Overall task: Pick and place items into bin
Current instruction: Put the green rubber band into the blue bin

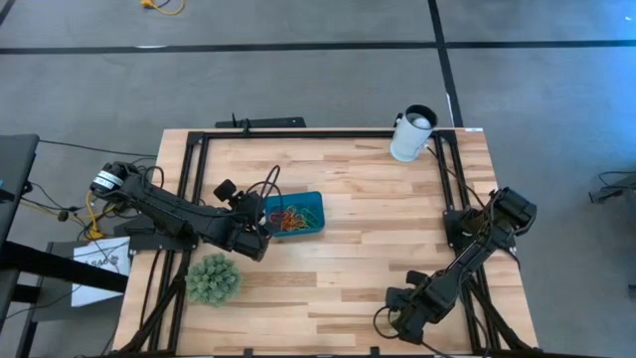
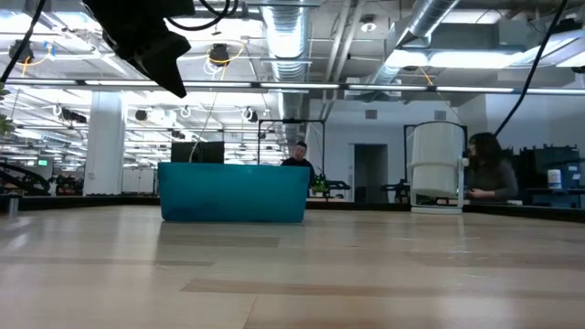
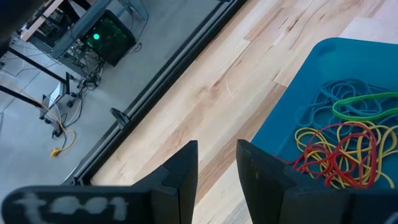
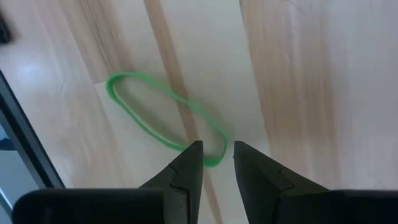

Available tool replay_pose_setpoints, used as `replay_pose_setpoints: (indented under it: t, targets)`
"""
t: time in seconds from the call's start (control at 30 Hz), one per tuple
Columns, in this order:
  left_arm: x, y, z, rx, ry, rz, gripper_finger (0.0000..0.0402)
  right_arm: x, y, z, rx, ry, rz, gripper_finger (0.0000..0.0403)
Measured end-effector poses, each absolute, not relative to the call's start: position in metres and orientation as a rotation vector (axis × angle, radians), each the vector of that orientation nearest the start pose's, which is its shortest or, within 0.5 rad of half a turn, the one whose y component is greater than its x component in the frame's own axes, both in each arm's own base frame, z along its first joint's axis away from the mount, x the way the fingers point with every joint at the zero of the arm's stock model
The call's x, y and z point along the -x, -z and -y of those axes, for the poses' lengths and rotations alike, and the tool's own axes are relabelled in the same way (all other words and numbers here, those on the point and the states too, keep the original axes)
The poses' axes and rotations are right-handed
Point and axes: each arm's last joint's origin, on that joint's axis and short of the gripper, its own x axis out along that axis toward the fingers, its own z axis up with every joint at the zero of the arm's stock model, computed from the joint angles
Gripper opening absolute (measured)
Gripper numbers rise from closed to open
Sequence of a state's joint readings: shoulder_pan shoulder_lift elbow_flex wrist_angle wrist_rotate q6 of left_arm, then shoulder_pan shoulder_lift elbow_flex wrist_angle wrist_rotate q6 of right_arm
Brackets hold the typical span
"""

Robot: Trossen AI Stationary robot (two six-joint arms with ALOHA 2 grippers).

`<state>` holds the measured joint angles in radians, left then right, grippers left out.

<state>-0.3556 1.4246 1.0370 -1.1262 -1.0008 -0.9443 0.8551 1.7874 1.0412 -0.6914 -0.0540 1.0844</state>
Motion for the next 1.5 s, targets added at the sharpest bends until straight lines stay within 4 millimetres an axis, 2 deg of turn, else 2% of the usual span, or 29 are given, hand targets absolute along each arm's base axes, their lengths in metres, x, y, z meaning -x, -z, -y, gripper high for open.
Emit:
replay_pose_setpoints:
  t: [0.2,0.37,0.5,0.6,0.73,0.93,1.03,1.17,1.23,1.3,1.37,1.5]
  targets:
    - [-0.23,-0.244,0.059,-0.149,-0.959,-0.793,0.0101,-0.201,-0.143,-0.236,-0.3,0.116,-1.496,0.0085]
    - [-0.23,-0.244,0.059,-0.148,-0.959,-0.793,0.0101,-0.197,-0.134,-0.231,-0.332,0.157,-1.485,0.0085]
    - [-0.23,-0.244,0.059,-0.149,-0.959,-0.793,0.0101,-0.196,-0.133,-0.231,-0.311,0.136,-1.48,0.0085]
    - [-0.23,-0.244,0.059,-0.149,-0.959,-0.793,0.0101,-0.199,-0.134,-0.23,-0.267,0.089,-1.484,0.0069]
    - [-0.23,-0.244,0.059,-0.159,-0.954,-0.799,0.0101,-0.213,-0.14,-0.229,-0.184,-0.006,-1.455,0.0013]
    - [-0.23,-0.244,0.059,-0.166,-0.955,-0.796,0.0101,-0.241,-0.162,-0.213,0.008,0.03,-1.227,0.0003]
    - [-0.23,-0.245,0.059,-0.173,-0.961,-0.787,0.0101,-0.256,-0.18,-0.193,0.176,0.149,-1.041,0.0003]
    - [-0.23,-0.245,0.059,-0.174,-0.961,-0.787,0.0101,-0.277,-0.201,-0.152,0.371,0.447,-0.818,0.0002]
    - [-0.23,-0.245,0.059,-0.174,-0.961,-0.787,0.0101,-0.291,-0.212,-0.128,0.392,0.618,-0.701,0.0001]
    - [-0.23,-0.245,0.059,-0.176,-0.962,-0.784,0.0101,-0.306,-0.218,-0.104,0.373,0.712,-0.656,0.0001]
    - [-0.23,-0.245,0.059,-0.181,-0.966,-0.779,0.0101,-0.324,-0.219,-0.079,0.308,0.714,-0.648,0.0001]
    - [-0.23,-0.245,0.059,-0.182,-0.967,-0.776,0.0101,-0.358,-0.211,-0.037,0.178,0.594,-0.621,0.0001]
